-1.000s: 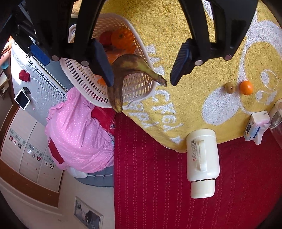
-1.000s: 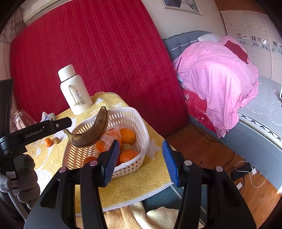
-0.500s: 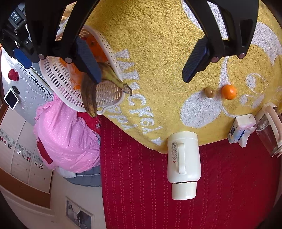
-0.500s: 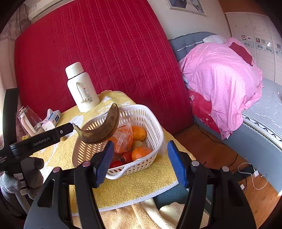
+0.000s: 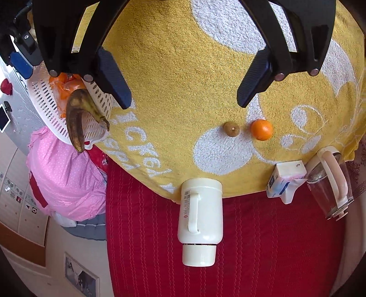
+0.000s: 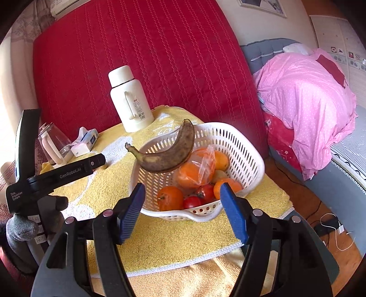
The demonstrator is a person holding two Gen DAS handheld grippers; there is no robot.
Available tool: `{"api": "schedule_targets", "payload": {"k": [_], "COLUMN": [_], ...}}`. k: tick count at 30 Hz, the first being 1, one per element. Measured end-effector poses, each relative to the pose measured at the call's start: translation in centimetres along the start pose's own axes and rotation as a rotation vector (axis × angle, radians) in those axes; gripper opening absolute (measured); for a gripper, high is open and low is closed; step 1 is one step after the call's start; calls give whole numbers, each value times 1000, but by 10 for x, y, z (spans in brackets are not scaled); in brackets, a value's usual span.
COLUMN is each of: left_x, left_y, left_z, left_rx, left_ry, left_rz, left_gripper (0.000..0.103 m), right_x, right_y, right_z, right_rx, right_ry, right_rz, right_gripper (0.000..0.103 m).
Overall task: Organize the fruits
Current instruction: 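Carry the banana into the white basket and open the left tool, then withdraw both tools from the basket and move the right tool to the kiwi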
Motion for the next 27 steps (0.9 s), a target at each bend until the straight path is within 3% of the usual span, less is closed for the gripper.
{"api": "schedule_targets", "payload": {"k": [9,17,23,27], "left_x": [-5,-11,-10,-10], "left_y": [6,8,1,-3], "left_z": [-36,-68,-110,-133], "left_rx": [70,119,106,181], "left_ry": [31,75,202,248], "left_rz": [27,53,17,19], "left_gripper": [95,95,95,95], "right_x": [-2,-8,-6,-4], "right_y": [-16,-27,-45,-59], "right_z": [-48,-98,-123,-138], "right_rx": [38,35,55,64], "right_ry": [113,249,288,335], "right_rz": [-41,-52,-79,-95], "right_gripper": [88,88,88,88]}}
Point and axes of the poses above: each gripper's, at about its wrist camera, not at the fingertips, and y roughly against the way its jaws point, z to its right, x to its top, the point moved 2 cm from there along -y, roughly the way its jaws point, and after that the axes turned 12 degrees about -z, right-handed, at the moved point
